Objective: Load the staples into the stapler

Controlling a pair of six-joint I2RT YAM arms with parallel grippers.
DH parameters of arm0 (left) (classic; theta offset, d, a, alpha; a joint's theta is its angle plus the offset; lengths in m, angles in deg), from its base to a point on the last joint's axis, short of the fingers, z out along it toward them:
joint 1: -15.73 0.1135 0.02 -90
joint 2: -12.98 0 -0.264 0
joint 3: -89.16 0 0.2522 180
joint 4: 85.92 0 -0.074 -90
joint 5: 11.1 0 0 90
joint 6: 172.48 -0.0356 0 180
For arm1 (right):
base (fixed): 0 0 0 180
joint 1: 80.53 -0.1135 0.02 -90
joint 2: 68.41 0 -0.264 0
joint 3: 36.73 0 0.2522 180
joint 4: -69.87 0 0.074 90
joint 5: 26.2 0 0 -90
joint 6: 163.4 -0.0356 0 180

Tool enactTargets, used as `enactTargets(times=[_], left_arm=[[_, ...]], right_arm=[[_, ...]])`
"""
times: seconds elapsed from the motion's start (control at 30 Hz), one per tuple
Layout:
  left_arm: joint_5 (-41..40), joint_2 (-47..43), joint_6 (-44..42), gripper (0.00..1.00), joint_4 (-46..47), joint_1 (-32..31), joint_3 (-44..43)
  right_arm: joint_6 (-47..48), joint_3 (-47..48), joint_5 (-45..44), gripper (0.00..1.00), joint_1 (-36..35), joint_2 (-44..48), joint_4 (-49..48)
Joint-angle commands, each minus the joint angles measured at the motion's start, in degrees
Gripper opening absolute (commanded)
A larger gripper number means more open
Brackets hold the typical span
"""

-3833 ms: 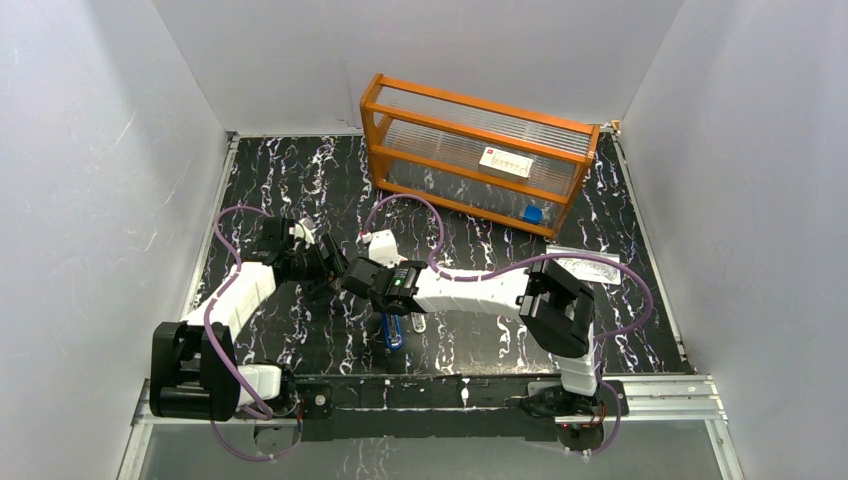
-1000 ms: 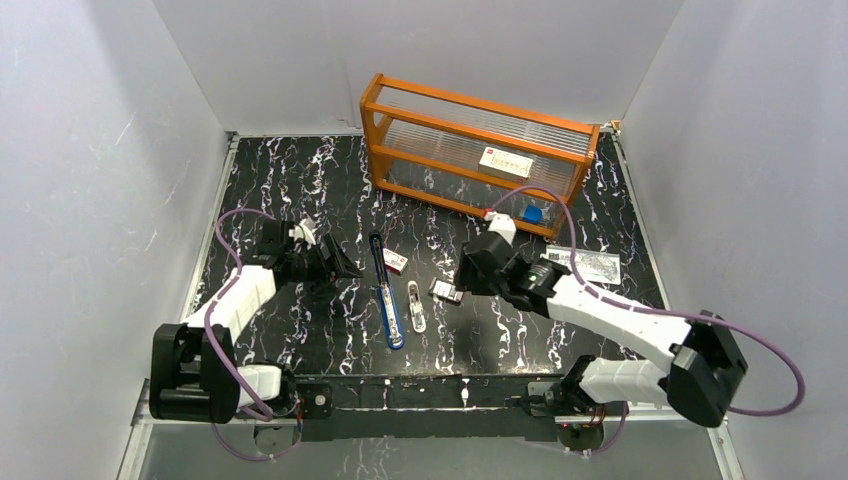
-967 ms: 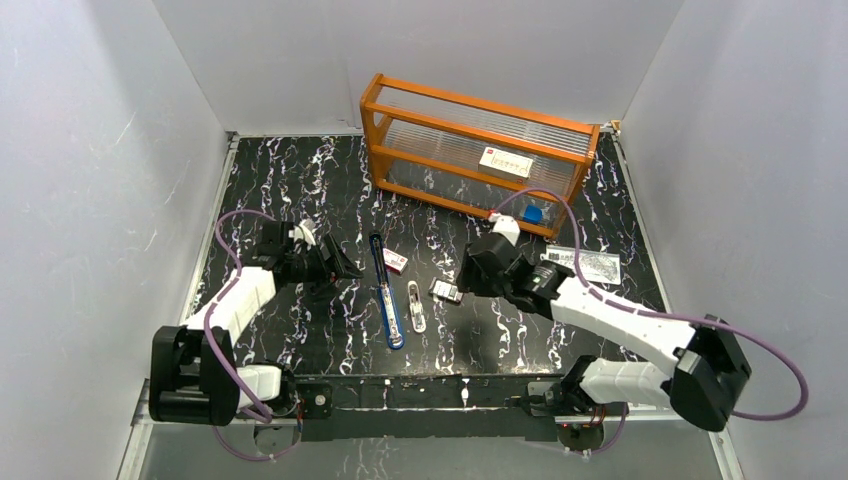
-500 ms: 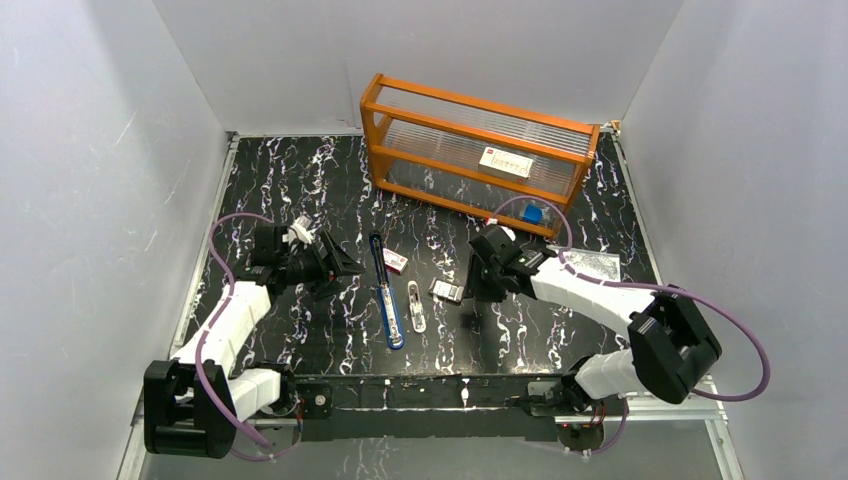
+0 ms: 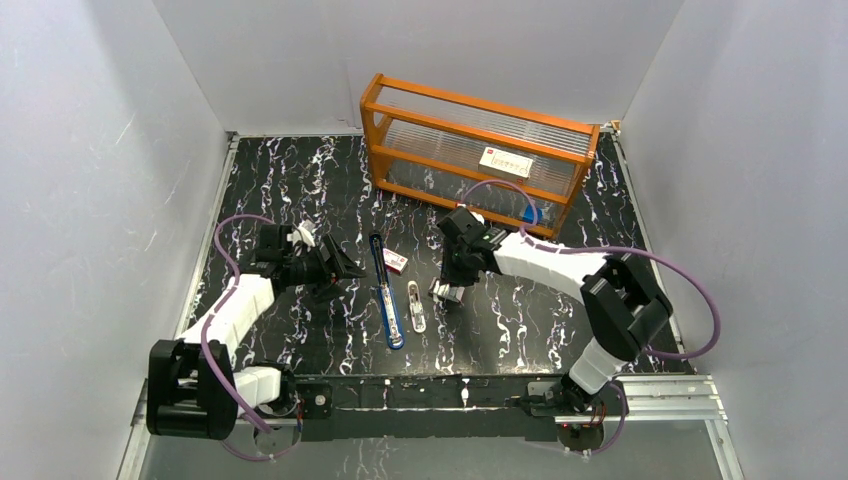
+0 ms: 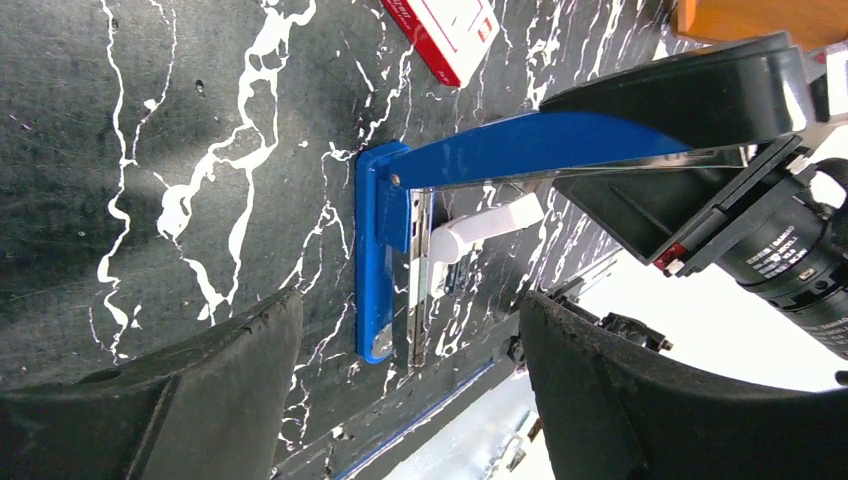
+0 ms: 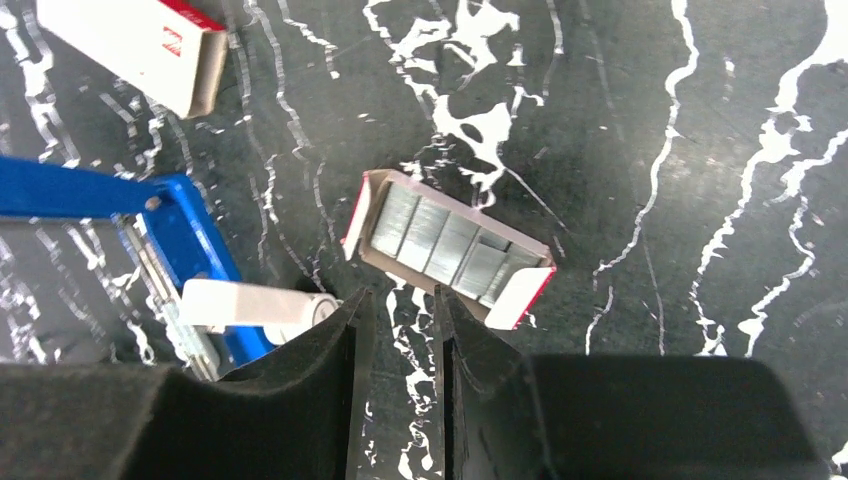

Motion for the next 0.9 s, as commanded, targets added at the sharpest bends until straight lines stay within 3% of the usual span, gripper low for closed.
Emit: enactTargets(times=[0.0,0.87], left_arm=[[-0.2,0.8,-2.9,0.77,-0.1,-0.2,-0.7],[-0.9,3.4,-5.2,0.77,-1.2,-0.2,-1.0]], right_arm=[[-4.5,6.4,-9.2,0.35,-1.6,-1.7,9.4],[-6.0,8.7,-10.8,0.36,-2.3,-5.5,12.6]])
